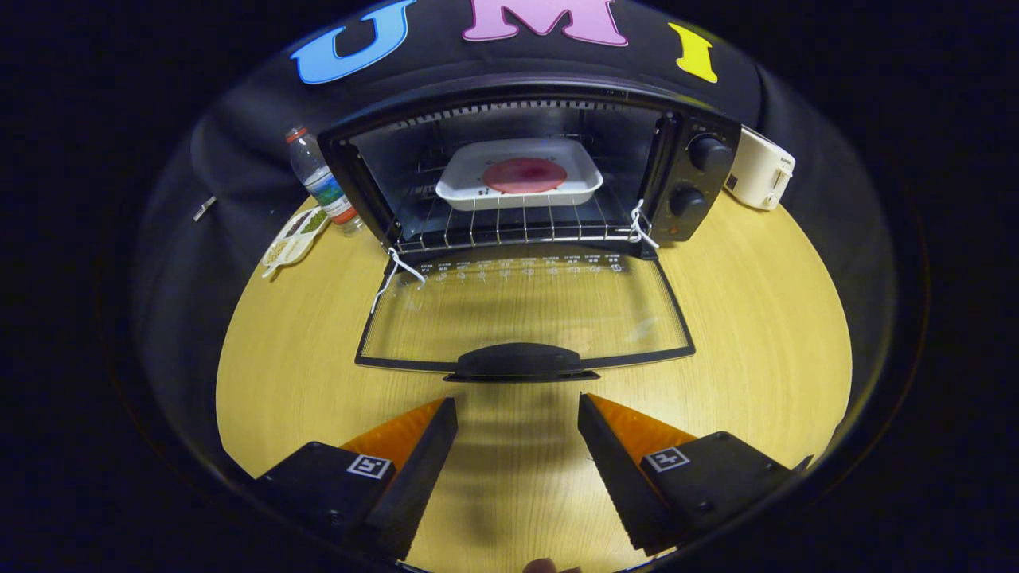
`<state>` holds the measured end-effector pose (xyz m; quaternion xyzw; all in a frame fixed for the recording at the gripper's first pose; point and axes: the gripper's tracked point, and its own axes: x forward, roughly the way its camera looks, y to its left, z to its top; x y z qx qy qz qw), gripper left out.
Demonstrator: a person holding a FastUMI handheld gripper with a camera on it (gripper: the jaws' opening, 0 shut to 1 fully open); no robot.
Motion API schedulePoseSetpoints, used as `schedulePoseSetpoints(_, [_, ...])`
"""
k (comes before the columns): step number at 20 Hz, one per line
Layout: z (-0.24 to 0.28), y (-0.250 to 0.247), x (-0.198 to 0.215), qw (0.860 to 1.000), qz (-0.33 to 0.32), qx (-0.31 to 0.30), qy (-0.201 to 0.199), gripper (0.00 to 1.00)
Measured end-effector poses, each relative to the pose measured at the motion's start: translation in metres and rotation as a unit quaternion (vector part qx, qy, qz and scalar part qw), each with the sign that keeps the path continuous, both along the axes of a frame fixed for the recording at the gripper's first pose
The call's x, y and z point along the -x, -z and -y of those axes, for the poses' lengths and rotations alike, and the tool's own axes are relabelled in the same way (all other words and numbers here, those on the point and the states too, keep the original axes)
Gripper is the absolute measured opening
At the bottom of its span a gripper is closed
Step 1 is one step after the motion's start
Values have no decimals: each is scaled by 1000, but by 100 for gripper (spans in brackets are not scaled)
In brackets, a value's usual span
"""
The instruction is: Open the toaster oven, put the food inside, and close the toaster oven door.
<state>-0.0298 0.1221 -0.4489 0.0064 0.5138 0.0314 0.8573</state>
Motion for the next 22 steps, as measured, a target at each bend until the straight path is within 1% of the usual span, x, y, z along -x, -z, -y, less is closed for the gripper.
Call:
schedulePoseSetpoints(6, [2,28,-11,1000,-20,21,8,99])
schedulePoseSetpoints(8, [8,32,-19,999,-19,33,13,99])
schedulePoseSetpoints(9, [8,34,-17,999,-30,34,15,99])
schedulePoseSetpoints(12, [8,33,-19,999,-33,40,15,99])
schedulePoseSetpoints(17, [7,13,-16,999,-1,31,13,99])
schedulePoseSetpoints(22, [7,-15,-16,998,53,19,4,99])
